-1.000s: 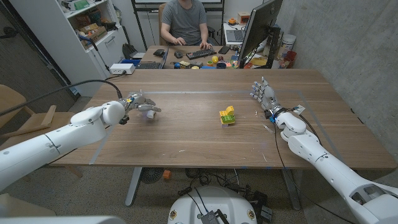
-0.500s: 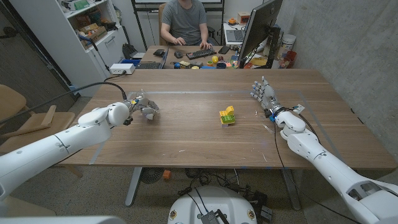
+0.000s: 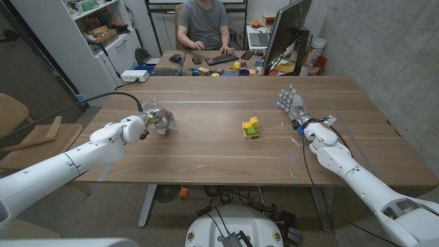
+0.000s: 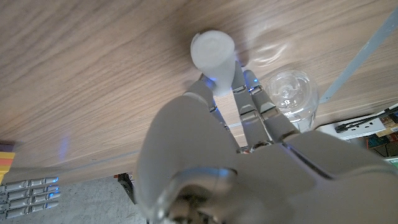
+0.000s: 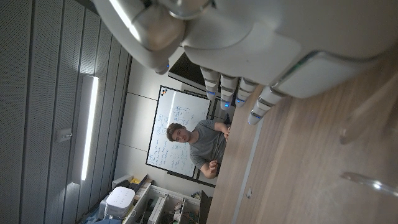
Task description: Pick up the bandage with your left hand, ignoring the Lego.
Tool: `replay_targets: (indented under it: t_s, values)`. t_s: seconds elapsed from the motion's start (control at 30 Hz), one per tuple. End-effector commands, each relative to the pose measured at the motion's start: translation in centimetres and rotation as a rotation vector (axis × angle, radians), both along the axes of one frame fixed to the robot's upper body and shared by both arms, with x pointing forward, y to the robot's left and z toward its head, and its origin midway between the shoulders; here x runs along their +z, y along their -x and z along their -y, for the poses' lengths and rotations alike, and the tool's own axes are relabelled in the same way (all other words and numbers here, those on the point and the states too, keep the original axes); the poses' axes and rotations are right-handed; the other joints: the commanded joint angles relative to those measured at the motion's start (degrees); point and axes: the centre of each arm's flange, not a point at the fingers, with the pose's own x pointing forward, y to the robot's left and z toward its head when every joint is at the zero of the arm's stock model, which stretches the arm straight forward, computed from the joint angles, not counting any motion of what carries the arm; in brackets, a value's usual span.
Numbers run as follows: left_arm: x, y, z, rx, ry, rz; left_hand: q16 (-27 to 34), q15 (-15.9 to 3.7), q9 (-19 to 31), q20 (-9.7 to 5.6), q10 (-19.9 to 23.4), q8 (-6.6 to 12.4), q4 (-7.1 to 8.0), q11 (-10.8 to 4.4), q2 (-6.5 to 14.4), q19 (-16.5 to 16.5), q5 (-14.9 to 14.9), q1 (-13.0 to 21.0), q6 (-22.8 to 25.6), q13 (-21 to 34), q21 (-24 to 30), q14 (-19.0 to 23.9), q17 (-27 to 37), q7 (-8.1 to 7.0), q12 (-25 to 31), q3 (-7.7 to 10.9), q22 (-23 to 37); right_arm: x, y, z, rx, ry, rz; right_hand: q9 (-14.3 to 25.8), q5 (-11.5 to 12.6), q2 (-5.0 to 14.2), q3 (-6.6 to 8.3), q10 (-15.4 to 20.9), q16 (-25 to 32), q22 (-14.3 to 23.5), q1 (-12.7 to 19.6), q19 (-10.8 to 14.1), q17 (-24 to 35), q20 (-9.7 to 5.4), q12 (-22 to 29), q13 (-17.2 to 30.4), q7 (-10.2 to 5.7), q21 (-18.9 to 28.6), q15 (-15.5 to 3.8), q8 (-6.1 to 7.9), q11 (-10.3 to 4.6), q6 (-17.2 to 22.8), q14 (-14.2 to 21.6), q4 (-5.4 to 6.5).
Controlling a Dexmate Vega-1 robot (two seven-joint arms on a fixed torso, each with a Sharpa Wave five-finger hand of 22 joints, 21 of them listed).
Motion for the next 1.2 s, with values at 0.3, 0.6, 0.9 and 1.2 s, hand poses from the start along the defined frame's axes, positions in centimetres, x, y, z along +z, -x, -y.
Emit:
replay_targets:
  t_s: [0.3,0.6,0.9,1.2]
  values:
    - [1.2,2.2,0.3,-0.021,0.039,0.102,-0.65,-13.2,5.94,-0.11,2.13,4.76,0.27,0.02,-0.03,1.1,0.2,1.26,1.02,-0.15,6.13,8.32,-2.62,0.07,0.97,-3.14,3.45,-0.3,0.6,0.4,-0.005,-0.002,-0.004,0.09,0.62,3.71,-0.44,-0.12,0.37,0.21,0.72,0.59,0.09,0.24,0.57,0.1,0.11,-0.43,-0.81,0.4,-0.12,-0.06,-0.31,-0.03]
    - [6.5,5.0,-0.1,-0.04,0.156,0.244,-0.33,-13.19,4.96,-0.06,4.01,4.91,0.21,0.01,-0.24,0.49,0.37,1.49,3.2,-1.39,7.63,9.52,-2.7,0.02,1.07,-4.01,4.13,-0.5,0.4,0.0,0.0,0.0,-0.006,0.09,0.64,3.78,-0.61,-0.12,0.37,0.21,0.75,0.62,0.08,0.2,0.6,0.1,0.18,-0.52,-0.85,0.41,-0.13,-0.09,-0.34,-0.04]
    - [13.4,7.7,-0.1,-0.047,0.214,0.329,-0.34,-13.2,4.16,0.0,4.86,4.74,0.13,0.03,-0.41,-0.11,0.51,1.76,4.33,-2.15,8.42,9.79,-2.72,0.0,1.01,-4.46,4.4,-0.1,0.3,-0.5,0.012,0.004,0.006,0.08,0.65,3.84,-0.79,-0.16,0.37,0.21,0.77,0.64,0.07,0.23,0.6,0.09,0.13,-0.63,-0.81,0.42,-0.03,-0.1,-0.37,-0.06]
    - [16.9,8.6,1.0,-0.059,0.195,0.379,-0.36,-13.2,3.52,-0.12,5.37,4.52,0.19,0.04,-0.42,-0.46,0.6,1.85,5.0,-2.69,9.03,10.11,-2.77,0.01,0.95,-4.78,4.55,0.2,0.4,0.0,-0.001,-0.011,0.014,0.08,0.67,3.9,-0.96,-0.14,0.38,0.21,0.79,0.72,0.06,0.17,0.63,0.09,0.19,-0.71,-0.77,0.43,-0.12,-0.12,-0.39,-0.06]
